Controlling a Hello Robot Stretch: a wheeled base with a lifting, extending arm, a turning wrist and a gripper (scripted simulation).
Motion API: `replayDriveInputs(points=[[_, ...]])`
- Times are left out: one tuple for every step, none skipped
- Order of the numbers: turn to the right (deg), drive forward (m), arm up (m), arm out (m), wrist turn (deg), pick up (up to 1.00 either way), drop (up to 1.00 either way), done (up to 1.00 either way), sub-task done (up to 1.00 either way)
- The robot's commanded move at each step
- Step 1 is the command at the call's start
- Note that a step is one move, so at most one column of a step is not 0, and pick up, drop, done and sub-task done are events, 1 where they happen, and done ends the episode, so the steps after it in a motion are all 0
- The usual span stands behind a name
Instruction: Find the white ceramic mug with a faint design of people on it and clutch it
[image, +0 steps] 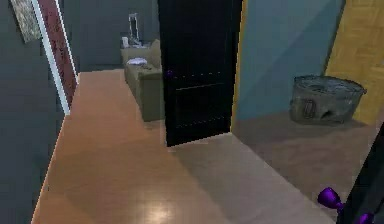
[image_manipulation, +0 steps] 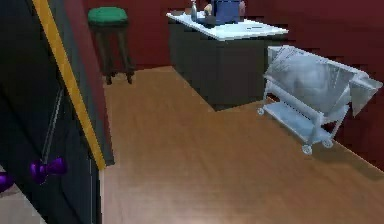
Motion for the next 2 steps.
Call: replayDriveInputs(points=[[0.0, 0.8, 0.0, 0.0, 0.0, 0.0, 0.0, 0.0, 0.0], [45.0, 0.0, 0.0, 0.0, 0.0, 0.0, 0.0, 0.0, 0.0]])
